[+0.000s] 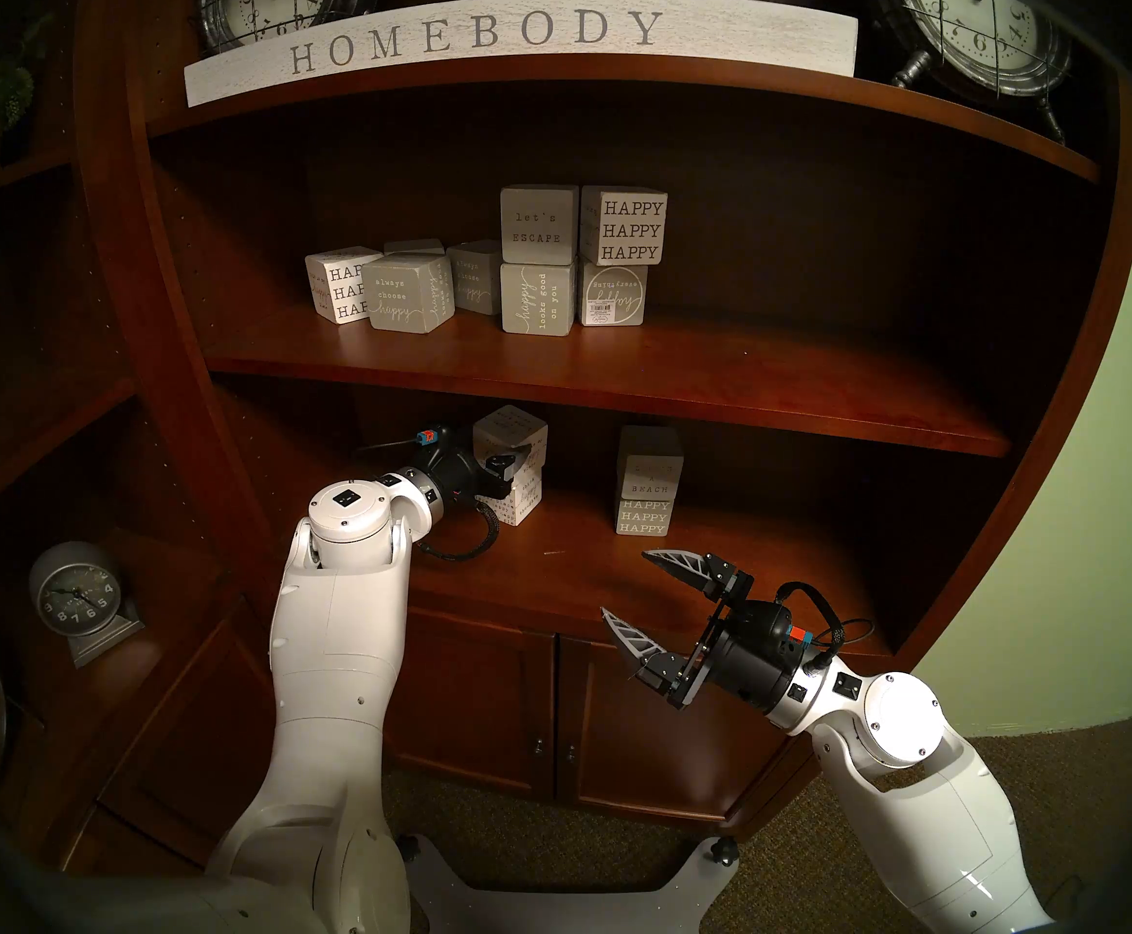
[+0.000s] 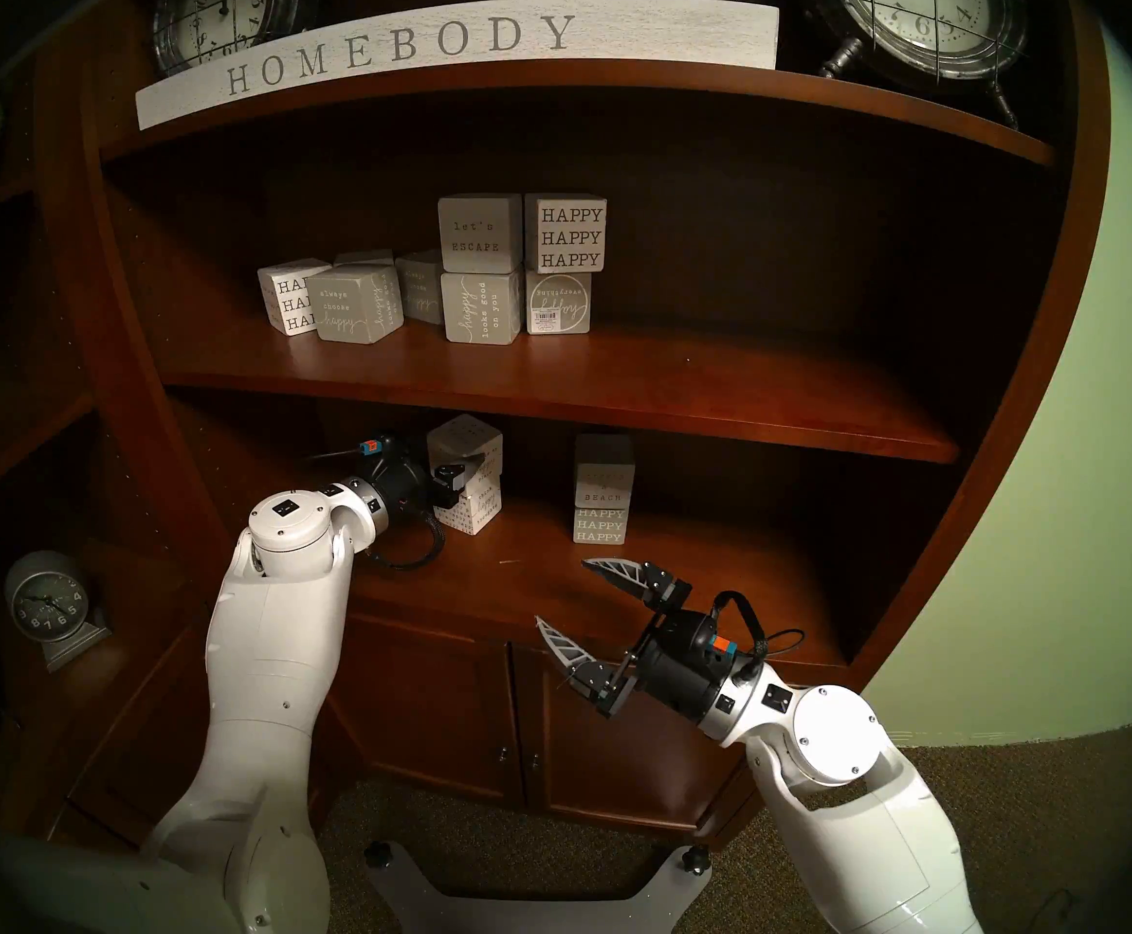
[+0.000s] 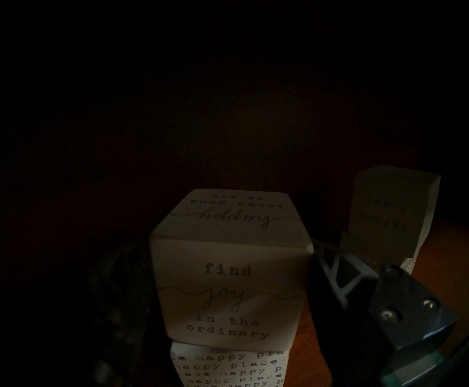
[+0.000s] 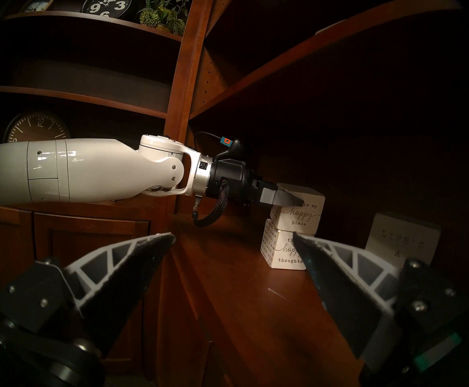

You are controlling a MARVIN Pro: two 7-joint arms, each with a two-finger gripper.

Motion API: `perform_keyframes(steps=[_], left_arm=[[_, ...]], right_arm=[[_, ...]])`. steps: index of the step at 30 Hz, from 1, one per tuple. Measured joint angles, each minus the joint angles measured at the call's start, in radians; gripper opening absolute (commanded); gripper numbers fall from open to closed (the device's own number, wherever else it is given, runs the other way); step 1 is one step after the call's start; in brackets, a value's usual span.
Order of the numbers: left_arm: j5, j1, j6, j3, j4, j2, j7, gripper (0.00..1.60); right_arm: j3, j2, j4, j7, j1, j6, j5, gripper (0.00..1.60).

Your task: Stack four cubes vertically into two groups

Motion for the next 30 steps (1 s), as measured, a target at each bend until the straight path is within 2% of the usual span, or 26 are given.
perform_keyframes(steps=[9, 11, 14, 16, 24, 30], left_arm=[[-0.003, 0.0, 0.002, -0.001, 0.0, -0.001, -0.005, 0.78], [-0.004, 0.001, 0.003, -0.002, 0.0, -0.001, -0.008, 0.9], [-0.005, 0.002, 0.003, -0.004, -0.001, -0.002, -0.012, 1.35], [-0.006, 0.002, 0.003, -0.007, -0.002, -0.002, -0.014, 1.4], [-0.01, 0.003, 0.003, -0.02, -0.003, -0.003, -0.021, 1.47], [-0.011, 0.003, 0.003, -0.027, -0.003, -0.004, -0.029, 1.44]], right_arm=[[0.0, 0.0, 0.0, 0.0, 0.0, 0.0, 0.0, 1.6], [0.0, 0.0, 0.0, 0.0, 0.0, 0.0, 0.0, 1.6], [0.0, -0.001, 0.0, 0.0, 0.0, 0.0, 0.0, 1.6], [0.0, -0.001, 0.0, 0.0, 0.0, 0.0, 0.0, 1.6], [0.001, -0.001, 0.0, 0.001, 0.0, 0.0, -0.001, 1.6], [0.001, -0.001, 0.0, 0.001, 0.0, 0.0, -0.001, 1.6]])
